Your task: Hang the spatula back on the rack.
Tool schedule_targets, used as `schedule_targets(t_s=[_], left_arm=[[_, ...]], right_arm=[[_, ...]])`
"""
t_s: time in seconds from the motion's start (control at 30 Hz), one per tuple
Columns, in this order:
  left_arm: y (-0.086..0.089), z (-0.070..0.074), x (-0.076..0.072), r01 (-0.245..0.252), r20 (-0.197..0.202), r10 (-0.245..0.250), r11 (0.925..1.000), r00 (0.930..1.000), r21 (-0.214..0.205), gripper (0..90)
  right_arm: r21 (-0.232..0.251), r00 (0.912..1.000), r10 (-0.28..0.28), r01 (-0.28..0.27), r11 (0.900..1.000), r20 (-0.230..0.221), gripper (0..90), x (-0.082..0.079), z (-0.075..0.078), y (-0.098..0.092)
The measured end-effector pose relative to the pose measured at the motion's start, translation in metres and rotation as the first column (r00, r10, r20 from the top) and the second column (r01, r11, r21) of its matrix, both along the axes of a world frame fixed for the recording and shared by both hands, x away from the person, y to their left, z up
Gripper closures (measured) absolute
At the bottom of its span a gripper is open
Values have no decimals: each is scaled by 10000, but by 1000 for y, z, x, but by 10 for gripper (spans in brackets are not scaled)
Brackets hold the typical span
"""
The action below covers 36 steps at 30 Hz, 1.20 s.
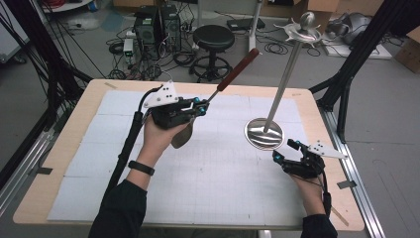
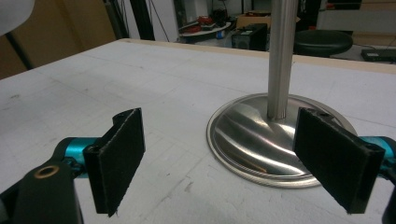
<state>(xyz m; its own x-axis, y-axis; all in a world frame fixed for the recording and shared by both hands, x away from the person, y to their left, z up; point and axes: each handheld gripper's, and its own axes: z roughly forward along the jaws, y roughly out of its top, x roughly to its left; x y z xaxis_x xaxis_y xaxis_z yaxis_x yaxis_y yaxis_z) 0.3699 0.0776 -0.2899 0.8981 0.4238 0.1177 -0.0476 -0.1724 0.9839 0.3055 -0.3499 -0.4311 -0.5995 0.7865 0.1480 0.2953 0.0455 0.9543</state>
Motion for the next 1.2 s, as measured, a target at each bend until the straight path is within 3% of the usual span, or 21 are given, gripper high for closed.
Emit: schedule_targets(t_s=[0.03,0.27,0.43,0.6,1.07,1.2], left_arm=[[-3,4,1,39,57,-40,9999,10000,132,846],[-23,22,8,72,410,-71,10000,9991,-22,846],[-35,28,15,294,356,-280,9988,9990,-389,845],[-46,25,18,358,385,-348,9991,9987,-238,845],[-55,18,28,601,150,-593,9965,9981,-577,845],[-58,15,29,587,142,-581,9971,9982,-476,845]], right_arm=[[-14,10000,5,-5,10000,6,161,0,0,0],[76,10000,-20,20,10000,9,161,0,0,-1],[75,10000,12,-12,10000,-6,161,0,0,-1],[111,10000,12,-13,9999,7,161,0,0,-3],[104,10000,29,-29,9999,13,162,-1,0,-4],[85,10000,36,-36,10000,15,161,-1,0,-4]])
